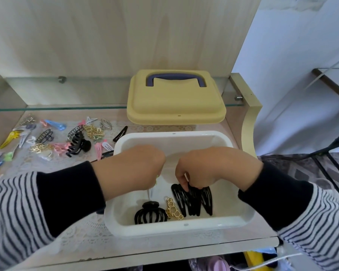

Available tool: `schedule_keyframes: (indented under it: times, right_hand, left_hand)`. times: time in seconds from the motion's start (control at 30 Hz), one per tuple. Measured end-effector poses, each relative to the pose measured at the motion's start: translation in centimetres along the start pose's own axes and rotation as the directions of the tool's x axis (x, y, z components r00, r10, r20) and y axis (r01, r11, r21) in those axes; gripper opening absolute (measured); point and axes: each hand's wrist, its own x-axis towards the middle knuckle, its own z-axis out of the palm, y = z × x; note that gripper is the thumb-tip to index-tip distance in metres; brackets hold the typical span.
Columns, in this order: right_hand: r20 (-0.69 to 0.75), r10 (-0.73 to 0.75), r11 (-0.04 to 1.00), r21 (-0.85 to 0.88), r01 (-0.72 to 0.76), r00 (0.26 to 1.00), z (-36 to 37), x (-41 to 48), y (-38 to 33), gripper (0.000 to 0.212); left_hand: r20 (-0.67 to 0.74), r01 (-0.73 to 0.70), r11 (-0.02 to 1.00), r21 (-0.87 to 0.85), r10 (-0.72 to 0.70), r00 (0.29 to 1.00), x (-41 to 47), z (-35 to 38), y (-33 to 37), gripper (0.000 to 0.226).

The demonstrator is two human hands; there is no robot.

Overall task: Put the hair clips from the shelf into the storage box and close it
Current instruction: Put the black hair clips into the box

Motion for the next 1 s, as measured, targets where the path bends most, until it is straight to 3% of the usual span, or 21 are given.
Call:
schedule_keyframes:
  times: [0.23, 0.73, 1.0]
  right_hand:
    - [-0.14, -0.004, 0.996, -0.083, -0.008, 0.99, 0.5, 0.5, 0.1, 0.025]
    - [-0.156, 0.016, 0.999, -0.04, -0.022, 0.988, -0.2, -0.5, 0.2, 0.031]
    - [-0.264, 0.025, 0.999, -0.013, -0.03, 0.964, -2.2, -3.1, -1.0, 0.026]
  left_hand:
    - [-0.018, 0.013, 0.998, 0.069, -0.012, 1.0, 0.0, 0.1, -0.2, 0.023]
    - [0.025, -0.028, 0.991, 0.128, 0.025, 0.999, -0.8, -0.6, -0.2, 0.035]
    - [-0.237, -0.075, 0.992, -0.102, 0.049, 0.97, -4.6, -3.6, -1.6, 0.029]
